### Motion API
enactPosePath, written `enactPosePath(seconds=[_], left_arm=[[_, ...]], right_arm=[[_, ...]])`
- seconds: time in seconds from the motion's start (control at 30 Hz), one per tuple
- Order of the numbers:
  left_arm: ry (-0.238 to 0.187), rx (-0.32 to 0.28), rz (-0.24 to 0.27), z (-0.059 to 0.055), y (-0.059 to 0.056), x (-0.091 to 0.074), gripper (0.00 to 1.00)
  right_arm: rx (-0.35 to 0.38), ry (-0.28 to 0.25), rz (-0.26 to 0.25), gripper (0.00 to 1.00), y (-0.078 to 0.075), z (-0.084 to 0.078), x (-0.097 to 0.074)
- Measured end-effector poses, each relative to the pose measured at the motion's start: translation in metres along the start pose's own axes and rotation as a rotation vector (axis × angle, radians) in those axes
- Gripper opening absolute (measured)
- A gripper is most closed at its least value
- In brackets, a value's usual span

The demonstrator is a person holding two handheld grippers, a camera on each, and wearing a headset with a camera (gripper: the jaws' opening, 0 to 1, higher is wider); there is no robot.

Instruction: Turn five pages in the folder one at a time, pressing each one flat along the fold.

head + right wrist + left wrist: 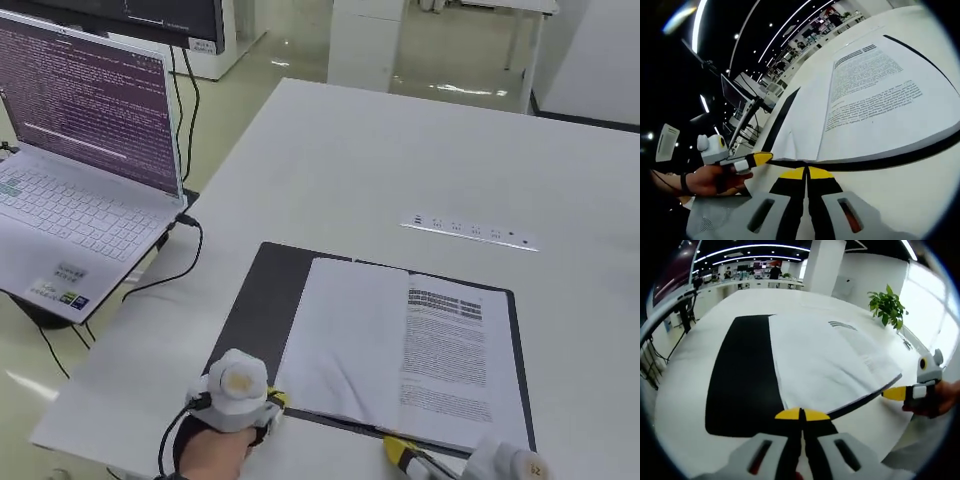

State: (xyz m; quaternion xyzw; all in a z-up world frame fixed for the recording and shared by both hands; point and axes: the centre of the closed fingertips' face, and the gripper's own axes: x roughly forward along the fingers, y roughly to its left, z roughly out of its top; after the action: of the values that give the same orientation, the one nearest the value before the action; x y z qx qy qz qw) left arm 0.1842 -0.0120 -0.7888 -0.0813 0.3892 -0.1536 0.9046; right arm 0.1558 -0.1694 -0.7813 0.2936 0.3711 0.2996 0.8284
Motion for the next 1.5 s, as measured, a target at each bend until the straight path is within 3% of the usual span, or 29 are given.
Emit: enactPosePath(seconds=[0.1, 0.2, 0.33, 0.53, 0.67, 0.93, 1.1, 1.3, 1.5], left_arm=[[0.053, -0.006, -0.022, -0.002, -0.003, 0.000, 0.00], [0.047, 0.017, -0.042, 0.003, -0.009, -0.003, 0.06], [0.039, 0.001, -0.079, 0.006, -0.017, -0.010, 0.14], [0.051, 0.058, -0.125, 0.005, -0.029, -0.025, 0.25], [0.030, 0.077, -0.131, 0.006, -0.033, -0.039, 0.31], [0.035, 0.154, -0.143, 0.008, -0.036, -0.065, 0.41], [0.018, 0.198, -0.157, 0.019, -0.038, -0.076, 0.46], [-0.043, 0.238, -0.169, 0.045, -0.040, -0.088, 0.53], [-0.099, 0.258, -0.170, 0.066, -0.040, -0.098, 0.59]], right_arm=[[-0.017, -0.010, 0.010, 0.00, 0.002, 0.009, -0.005], [-0.047, -0.020, 0.009, 0.00, 0.003, 0.017, -0.014], [-0.054, -0.053, -0.009, 0.07, -0.002, 0.030, -0.029], [-0.123, -0.054, -0.037, 0.18, -0.011, 0.041, -0.048], [-0.152, -0.055, -0.047, 0.26, -0.014, 0.048, -0.062], [-0.260, -0.027, -0.060, 0.34, -0.016, 0.059, -0.087], [-0.321, -0.029, -0.063, 0.39, -0.014, 0.071, -0.096], [-0.320, -0.083, -0.066, 0.42, -0.013, 0.088, -0.107], [-0.371, -0.095, -0.071, 0.49, -0.008, 0.095, -0.116]])
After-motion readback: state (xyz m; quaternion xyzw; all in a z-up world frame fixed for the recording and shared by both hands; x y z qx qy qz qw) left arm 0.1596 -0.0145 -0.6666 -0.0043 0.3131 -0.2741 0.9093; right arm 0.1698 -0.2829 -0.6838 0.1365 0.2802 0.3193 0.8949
